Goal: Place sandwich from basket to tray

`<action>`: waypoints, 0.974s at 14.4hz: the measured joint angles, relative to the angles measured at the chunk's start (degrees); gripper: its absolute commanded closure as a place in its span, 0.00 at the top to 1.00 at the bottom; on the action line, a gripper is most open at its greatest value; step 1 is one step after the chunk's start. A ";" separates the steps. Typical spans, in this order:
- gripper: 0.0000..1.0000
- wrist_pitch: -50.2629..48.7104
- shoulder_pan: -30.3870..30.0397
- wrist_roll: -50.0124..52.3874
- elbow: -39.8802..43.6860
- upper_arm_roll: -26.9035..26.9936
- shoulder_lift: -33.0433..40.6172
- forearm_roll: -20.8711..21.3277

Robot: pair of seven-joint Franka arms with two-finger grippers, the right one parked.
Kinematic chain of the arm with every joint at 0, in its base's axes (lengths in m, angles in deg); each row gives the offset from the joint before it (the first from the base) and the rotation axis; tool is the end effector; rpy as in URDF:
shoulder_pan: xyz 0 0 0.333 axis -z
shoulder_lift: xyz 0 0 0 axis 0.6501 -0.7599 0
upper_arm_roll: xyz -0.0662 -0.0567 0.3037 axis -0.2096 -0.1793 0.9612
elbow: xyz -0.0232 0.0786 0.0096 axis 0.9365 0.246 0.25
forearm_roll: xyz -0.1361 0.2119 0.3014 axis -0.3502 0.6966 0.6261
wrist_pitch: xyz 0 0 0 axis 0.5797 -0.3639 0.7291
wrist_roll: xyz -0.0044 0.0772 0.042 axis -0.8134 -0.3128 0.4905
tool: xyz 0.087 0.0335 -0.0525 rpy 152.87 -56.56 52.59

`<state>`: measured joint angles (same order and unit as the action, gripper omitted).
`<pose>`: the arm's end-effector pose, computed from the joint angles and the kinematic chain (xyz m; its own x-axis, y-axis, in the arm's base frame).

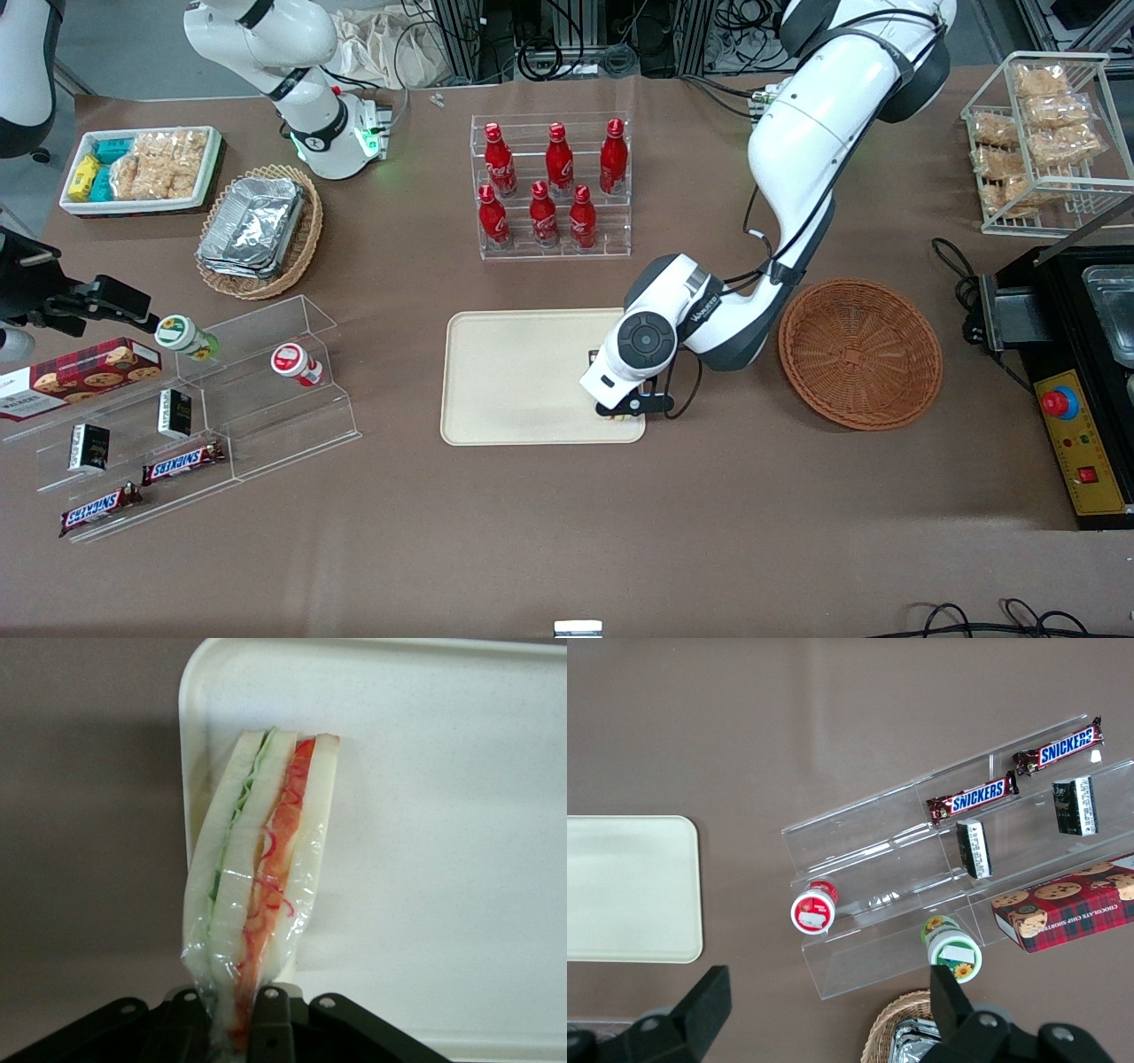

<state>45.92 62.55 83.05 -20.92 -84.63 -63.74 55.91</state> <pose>0.5743 -0.4336 0.2314 0.9715 0.0617 -0.2291 0.0682 -0.9975 0.0204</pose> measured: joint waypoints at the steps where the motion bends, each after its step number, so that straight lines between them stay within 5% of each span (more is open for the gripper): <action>1: 1.00 -0.03 0.10 0.57 0.00 0.00 0.01 0.00; 10: 1.00 -0.03 0.26 3.67 1.83 0.56 1.83 0.16; 14: 1.00 -1.71 0.08 4.91 3.08 5.31 8.21 0.26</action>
<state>44.21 62.64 87.95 -17.83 -79.32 -55.53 56.17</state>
